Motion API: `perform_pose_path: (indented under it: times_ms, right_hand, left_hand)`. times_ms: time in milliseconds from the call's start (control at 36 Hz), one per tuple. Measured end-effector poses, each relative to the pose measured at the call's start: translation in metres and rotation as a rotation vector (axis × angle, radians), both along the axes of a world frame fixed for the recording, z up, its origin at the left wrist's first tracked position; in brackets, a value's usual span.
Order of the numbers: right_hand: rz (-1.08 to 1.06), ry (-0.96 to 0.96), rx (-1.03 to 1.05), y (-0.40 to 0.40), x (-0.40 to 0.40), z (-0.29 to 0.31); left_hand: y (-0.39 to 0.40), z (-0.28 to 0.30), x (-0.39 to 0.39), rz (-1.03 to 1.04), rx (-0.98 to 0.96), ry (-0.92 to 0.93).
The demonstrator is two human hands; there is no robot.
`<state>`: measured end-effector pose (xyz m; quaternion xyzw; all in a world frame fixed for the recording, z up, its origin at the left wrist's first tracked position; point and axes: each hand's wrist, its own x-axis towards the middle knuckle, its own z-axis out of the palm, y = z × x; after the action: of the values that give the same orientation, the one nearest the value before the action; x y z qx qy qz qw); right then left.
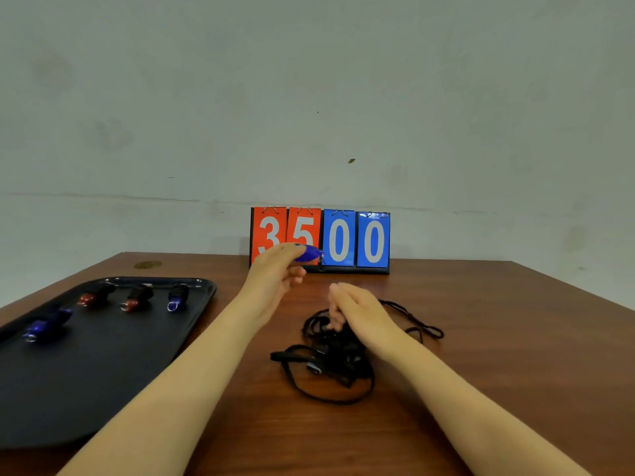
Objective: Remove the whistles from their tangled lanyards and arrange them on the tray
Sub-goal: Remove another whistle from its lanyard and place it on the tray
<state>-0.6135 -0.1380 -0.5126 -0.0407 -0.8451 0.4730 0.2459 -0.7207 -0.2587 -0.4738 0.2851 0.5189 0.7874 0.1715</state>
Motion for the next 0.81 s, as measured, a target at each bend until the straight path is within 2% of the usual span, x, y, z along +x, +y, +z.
perform_pose_path:
  times_ms: [83,167,278,361,556,639,806]
  right_hand:
    - [-0.087,0.07,-0.222,0.009,0.002,0.006]
    - [-0.119,0.144,-0.4,0.018,0.005,0.01]
    - [-0.098,0.153,-0.452,0.023,0.008,0.01]
    - [-0.104,0.131,-0.487,0.026,0.007,0.008]
    - [-0.141,0.124,-0.525,0.026,0.004,0.002]
    - [-0.183,0.128,-0.555,0.028,0.003,0.002]
    - [-0.256,0.153,-0.57,0.034,0.005,0.002]
  left_hand:
    - [-0.003,-0.006,-0.014,0.064,-0.046,0.023]
    - [-0.002,-0.016,-0.025,0.118,-0.205,0.168]
    - [0.0,-0.028,-0.029,0.161,-0.474,0.474]
    - [0.003,-0.034,-0.028,0.137,-0.632,0.636]
    - [0.002,-0.036,-0.02,0.06,-0.787,0.864]
    - [0.003,-0.036,-0.02,0.037,-0.807,0.87]
    - [0.002,-0.032,-0.017,-0.033,-0.673,0.722]
